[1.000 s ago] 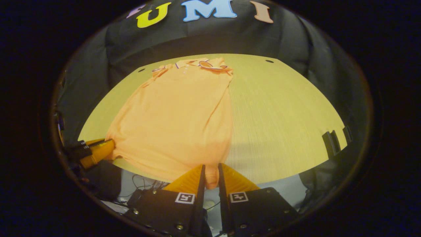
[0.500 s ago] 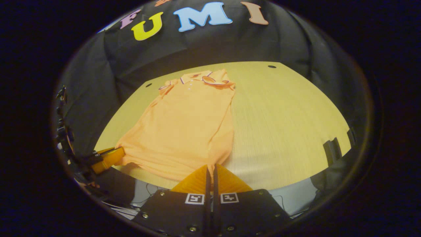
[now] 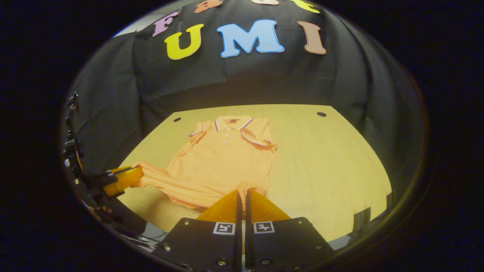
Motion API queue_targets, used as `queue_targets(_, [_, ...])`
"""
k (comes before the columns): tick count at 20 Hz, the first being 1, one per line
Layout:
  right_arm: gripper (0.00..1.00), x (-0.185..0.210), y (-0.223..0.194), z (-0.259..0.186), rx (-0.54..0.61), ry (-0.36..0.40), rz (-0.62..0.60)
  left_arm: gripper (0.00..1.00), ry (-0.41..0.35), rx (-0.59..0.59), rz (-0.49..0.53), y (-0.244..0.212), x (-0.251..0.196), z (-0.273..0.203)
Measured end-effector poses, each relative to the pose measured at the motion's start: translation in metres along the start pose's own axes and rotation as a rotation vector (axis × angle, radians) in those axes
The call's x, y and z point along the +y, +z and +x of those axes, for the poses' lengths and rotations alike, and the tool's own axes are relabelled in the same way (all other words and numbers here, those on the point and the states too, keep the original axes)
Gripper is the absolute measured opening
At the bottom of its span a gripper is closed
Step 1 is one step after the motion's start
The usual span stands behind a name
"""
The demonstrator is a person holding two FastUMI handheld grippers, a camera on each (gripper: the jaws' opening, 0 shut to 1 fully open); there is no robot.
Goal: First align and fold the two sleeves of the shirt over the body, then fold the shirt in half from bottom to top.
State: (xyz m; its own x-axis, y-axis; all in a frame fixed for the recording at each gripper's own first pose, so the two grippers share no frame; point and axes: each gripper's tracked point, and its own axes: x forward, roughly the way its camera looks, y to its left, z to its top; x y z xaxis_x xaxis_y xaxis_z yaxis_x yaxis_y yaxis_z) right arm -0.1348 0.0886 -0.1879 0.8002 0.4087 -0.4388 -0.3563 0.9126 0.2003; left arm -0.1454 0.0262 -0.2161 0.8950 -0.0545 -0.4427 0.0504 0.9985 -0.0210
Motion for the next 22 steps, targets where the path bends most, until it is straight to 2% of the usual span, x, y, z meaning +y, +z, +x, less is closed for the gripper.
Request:
queue_targets(9, [0.04, -0.008, 0.101, 0.062, -0.069, -0.048, -0.035, 0.06, -0.032, -0.083, 0.012, 0.084, 0.013, 0.089])
queue_targets(16, [0.04, -0.019, 0.152, 0.118, -0.079, -0.121, -0.051, 0.07, -0.077, -0.112, 0.024, 0.132, 0.016, 0.166])
queue_targets(22, [0.04, -0.030, 0.195, 0.171, -0.095, -0.145, -0.072, 0.06, -0.060, -0.148, 0.021, 0.166, 0.020, 0.227])
